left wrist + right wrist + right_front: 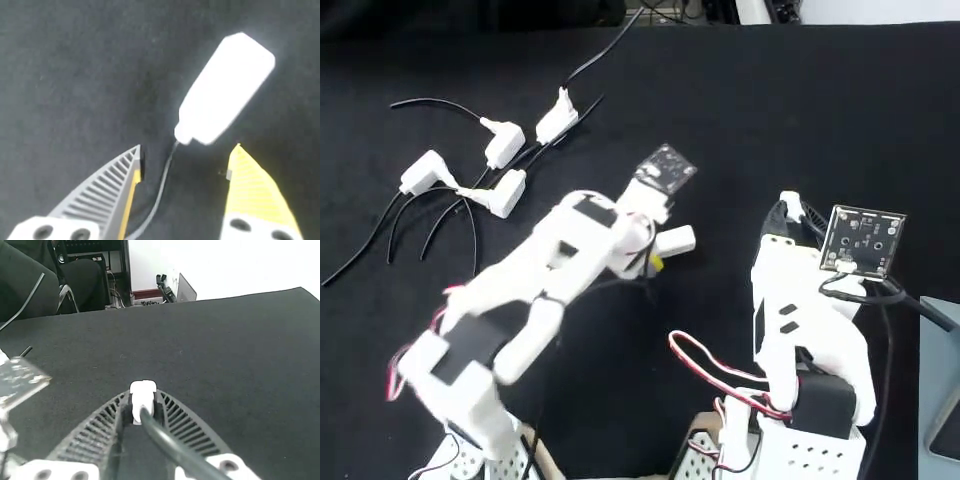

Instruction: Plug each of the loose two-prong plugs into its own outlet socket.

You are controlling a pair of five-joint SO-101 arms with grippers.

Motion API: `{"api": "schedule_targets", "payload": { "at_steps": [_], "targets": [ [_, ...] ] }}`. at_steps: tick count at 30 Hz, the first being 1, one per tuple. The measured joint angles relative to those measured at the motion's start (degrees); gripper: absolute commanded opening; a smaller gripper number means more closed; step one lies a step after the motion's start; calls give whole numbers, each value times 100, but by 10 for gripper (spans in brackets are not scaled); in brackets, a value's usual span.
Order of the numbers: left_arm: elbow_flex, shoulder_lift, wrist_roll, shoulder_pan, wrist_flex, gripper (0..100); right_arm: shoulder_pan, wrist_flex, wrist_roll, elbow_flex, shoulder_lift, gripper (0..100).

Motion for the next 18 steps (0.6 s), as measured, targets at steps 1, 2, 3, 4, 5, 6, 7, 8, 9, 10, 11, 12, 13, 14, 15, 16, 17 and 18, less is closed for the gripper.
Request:
{"api": "schedule_targets", "payload": {
  "at_steps": [1,2,3,4,5,6,7,8,9,10,11,12,13,14,15,16,17,18],
  "targets": [
    [-264,237,0,9,79,278,0,0,0,0,0,14],
    [-527,431,0,9,167,278,0,0,0,0,0,14],
    [-774,589,0,9,237,278,0,0,0,0,0,14],
    [-1002,712,0,-35,299,278,0,0,0,0,0,14],
    [-1222,826,0,-88,343,278,0,0,0,0,0,14],
    [-1407,897,0,-158,413,278,0,0,0,0,0,14],
    [-1582,941,0,-211,466,278,0,0,0,0,0,14],
    [-1714,967,0,-255,527,278,0,0,0,0,0,14],
    [-1846,976,0,-290,580,278,0,0,0,0,0,14],
    [-1952,976,0,-308,624,278,0,0,0,0,0,14],
    [-2031,976,0,-316,651,278,0,0,0,0,0,14],
    [-2110,976,0,-316,677,278,0,0,0,0,0,14],
    [-2163,976,0,-316,703,279,0,0,0,0,0,14],
    [-2224,976,0,-316,703,282,0,0,0,0,0,14],
    [-2259,976,0,-308,703,282,0,0,0,0,0,14],
    [-2312,1011,0,-308,703,283,0,0,0,0,0,14],
    [-2347,1029,0,-308,703,283,0,0,0,0,0,14],
    [-2356,1046,0,-308,703,283,0,0,0,0,0,14]
  ]
}}
